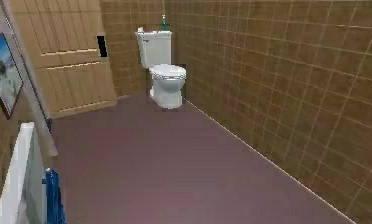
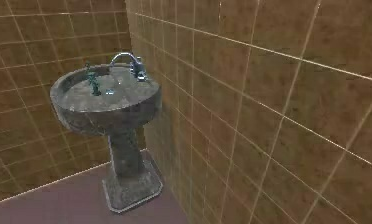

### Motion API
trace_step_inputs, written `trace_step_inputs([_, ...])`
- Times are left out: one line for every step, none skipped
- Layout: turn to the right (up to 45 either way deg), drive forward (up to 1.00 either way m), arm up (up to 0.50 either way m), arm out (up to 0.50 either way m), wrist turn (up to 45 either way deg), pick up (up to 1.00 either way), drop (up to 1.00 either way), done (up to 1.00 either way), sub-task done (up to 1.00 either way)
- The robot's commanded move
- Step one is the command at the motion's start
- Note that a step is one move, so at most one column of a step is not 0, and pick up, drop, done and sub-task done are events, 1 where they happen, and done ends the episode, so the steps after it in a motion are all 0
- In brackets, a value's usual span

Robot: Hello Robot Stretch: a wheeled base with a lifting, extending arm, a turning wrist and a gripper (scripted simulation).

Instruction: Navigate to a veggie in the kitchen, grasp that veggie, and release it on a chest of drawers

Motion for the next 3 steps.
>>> trace_step_inputs([-30.0, 0.0, 0.0, 0.0, 0.0, 0.0, 0.0, 0.0, 0.0])
trace_step_inputs([0.0, 1.0, 0.0, 0.0, 0.0, 0.0, 0.0, 0.0, 0.0])
trace_step_inputs([0.0, 1.0, 0.0, 0.0, 0.0, 0.0, 0.0, 0.0, 0.0])
